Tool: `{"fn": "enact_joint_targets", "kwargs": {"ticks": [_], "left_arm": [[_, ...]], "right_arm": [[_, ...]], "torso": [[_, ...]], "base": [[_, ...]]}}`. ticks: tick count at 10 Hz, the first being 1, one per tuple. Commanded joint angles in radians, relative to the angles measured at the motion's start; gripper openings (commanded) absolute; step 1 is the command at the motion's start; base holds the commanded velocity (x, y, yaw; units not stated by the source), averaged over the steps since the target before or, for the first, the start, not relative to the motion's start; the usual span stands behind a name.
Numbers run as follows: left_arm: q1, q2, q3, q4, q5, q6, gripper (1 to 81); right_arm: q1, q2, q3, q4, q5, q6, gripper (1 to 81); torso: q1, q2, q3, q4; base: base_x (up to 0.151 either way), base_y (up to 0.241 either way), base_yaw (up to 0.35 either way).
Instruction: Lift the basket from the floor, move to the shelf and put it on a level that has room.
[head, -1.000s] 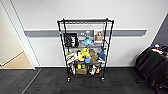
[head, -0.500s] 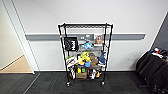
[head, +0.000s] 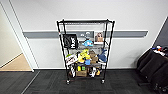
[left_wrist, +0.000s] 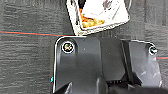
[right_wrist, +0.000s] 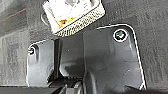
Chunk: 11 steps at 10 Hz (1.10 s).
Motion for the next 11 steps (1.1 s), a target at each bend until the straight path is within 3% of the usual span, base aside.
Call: {"fn": "enact_joint_targets", "kwargs": {"ticks": [1, 2, 3, 6, 11], "left_arm": [[-0.078, -0.013, -0.039, -0.069, 0.08, -0.013, 81.1], [-0.093, -0.008, -0.044, -0.081, 0.094, -0.013, 81.1], [-0.113, -0.007, -0.044, -0.093, 0.097, -0.015, 81.1], [-0.166, 0.008, -0.056, -0.109, 0.132, -0.015, 81.1], [-0.179, 0.059, -0.142, -0.11, 0.155, -0.015, 81.1]], "right_arm": [[0.077, -0.019, 0.011, 0.009, -0.065, 0.0, 81.1], [0.096, -0.019, 0.014, 0.011, -0.087, 0.0, 81.1], [0.114, -0.019, 0.019, 0.011, -0.102, 0.0, 81.1], [0.151, -0.019, 0.019, 0.02, -0.122, 0.0, 81.1], [0.244, -0.015, 0.019, 0.038, -0.2, 0.0, 81.1]], "torso": [[0.062, -0.097, -0.09, 0.0], [0.085, -0.131, -0.122, 0.0], [0.107, -0.166, -0.062, 0.0], [0.159, -0.246, -0.105, 0.0], [0.267, -0.417, -0.108, 0.0]], "base": [[0.0, 0.0, 0.0], [0.0, 0.0, 0.0], [0.0, 0.0, 0.0], [0.0, 0.0, 0.0], [0.0, 0.0, 0.0]]}}
